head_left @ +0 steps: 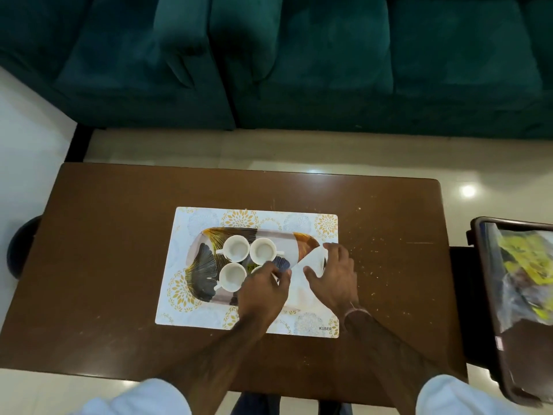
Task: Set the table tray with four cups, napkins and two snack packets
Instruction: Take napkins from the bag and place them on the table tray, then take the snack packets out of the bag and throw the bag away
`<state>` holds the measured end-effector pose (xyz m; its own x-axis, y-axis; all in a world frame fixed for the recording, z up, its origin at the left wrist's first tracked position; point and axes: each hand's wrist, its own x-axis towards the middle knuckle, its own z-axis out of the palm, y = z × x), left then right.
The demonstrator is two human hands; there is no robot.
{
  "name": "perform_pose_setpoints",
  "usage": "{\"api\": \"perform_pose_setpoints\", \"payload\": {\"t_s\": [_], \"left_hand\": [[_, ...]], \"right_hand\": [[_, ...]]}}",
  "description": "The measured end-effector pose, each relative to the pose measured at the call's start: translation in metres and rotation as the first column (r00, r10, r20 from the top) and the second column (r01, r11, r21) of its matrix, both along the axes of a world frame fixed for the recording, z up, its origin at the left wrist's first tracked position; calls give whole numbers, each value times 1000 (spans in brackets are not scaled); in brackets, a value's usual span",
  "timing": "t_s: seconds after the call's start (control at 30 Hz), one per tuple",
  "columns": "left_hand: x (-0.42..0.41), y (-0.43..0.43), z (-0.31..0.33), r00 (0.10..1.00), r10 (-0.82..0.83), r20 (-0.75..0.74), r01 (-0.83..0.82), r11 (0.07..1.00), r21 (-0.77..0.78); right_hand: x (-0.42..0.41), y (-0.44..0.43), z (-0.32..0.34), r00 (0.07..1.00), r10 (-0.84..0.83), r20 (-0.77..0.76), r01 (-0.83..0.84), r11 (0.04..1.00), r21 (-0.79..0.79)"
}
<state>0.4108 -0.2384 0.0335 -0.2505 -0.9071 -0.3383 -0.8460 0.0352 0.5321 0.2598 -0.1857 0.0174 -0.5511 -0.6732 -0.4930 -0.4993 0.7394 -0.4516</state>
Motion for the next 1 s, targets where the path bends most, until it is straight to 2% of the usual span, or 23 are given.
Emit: {"api": "perform_pose_setpoints", "payload": {"t_s": [0.17, 0.47, 0.77, 1.0], "left_hand": [[-33, -41, 41, 988, -88, -125, 82, 995, -53], [-101, -72, 121, 946, -276, -169, 251, 956, -153], [-187, -41, 208, 892, -413, -185, 381, 906, -184], [-268, 8, 242, 823, -533, -198, 507, 846, -166]], "right_hand": [[-25, -16, 42, 999, 42, 5, -41, 995, -95], [-87, -17, 132, 1000, -2, -14, -2, 964, -267], [-152, 34, 227, 986, -158, -44, 130, 915, -381], [-210, 93, 249, 948, -316, -44, 271, 868, -415]]}}
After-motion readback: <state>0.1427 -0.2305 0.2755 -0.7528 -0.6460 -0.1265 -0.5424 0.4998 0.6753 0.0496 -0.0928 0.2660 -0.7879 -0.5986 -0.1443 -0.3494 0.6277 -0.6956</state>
